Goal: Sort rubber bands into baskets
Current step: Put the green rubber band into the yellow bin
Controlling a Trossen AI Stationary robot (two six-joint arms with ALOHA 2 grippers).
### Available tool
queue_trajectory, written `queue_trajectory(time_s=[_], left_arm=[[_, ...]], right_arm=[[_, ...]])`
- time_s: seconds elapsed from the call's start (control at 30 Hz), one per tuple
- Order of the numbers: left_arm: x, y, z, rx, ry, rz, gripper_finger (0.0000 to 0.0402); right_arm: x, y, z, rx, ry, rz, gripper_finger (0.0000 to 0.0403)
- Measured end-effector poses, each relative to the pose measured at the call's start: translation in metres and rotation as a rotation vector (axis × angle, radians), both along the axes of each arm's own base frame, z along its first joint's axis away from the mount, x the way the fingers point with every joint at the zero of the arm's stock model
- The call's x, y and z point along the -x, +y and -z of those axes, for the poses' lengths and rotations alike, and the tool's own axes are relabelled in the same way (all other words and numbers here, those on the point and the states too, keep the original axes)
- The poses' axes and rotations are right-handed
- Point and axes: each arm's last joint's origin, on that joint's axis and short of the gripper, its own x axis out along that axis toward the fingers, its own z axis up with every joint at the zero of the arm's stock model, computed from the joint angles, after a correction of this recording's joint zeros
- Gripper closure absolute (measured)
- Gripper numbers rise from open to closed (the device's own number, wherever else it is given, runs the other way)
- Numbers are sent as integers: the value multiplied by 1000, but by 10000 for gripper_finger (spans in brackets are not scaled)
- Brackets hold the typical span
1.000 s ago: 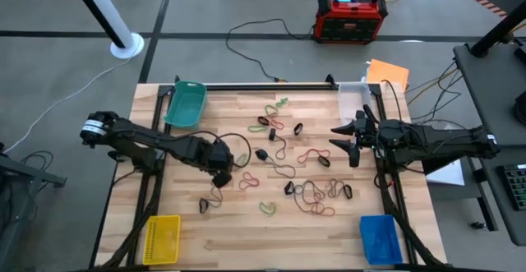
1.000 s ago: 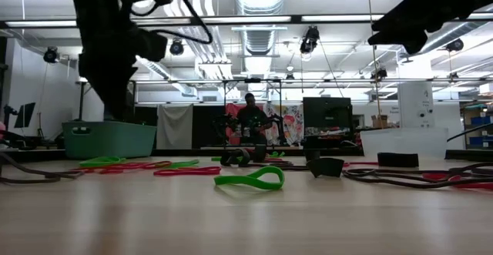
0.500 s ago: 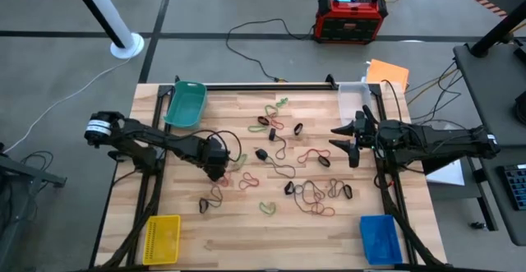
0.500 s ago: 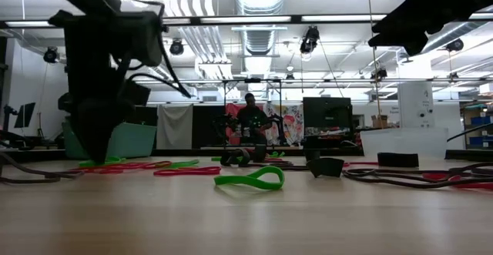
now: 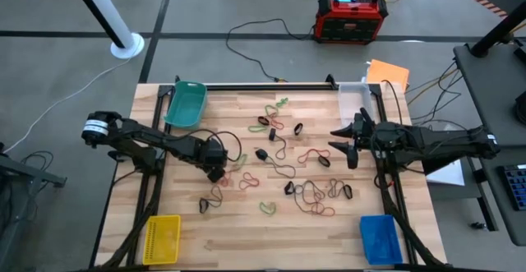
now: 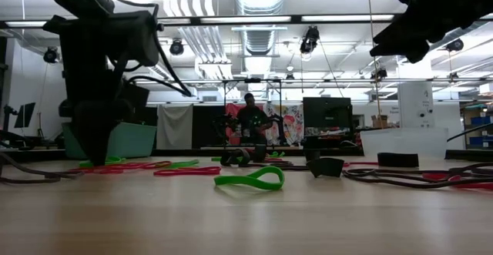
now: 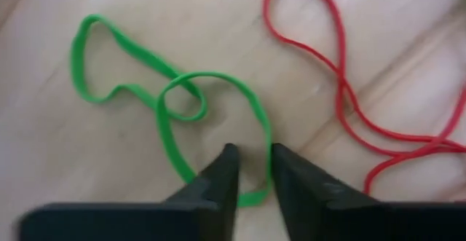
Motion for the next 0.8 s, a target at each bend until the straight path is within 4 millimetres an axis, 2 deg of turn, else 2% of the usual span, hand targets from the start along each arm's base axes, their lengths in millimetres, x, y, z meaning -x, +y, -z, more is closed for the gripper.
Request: queue_trajectory(time_s=[0.07, 0.27, 0.4, 0.53, 0.8], left_arm=[[0, 0, 1, 5, -6, 3, 391], [-1, -3, 0, 18, -12, 32, 401], [-7, -12, -8, 24, -25, 103, 401], [-21, -25, -22, 169, -95, 198, 401], [-29, -40, -37, 165, -132, 271, 401]], right_arm=[[0, 0, 1, -26, -2, 12, 220], [0, 0, 2, -83, -16, 39, 220], [0, 0, 4, -90, -10, 42, 220], [0, 0, 6, -114, -9, 51, 220], [0, 0, 7, -129, -10, 59, 220]])
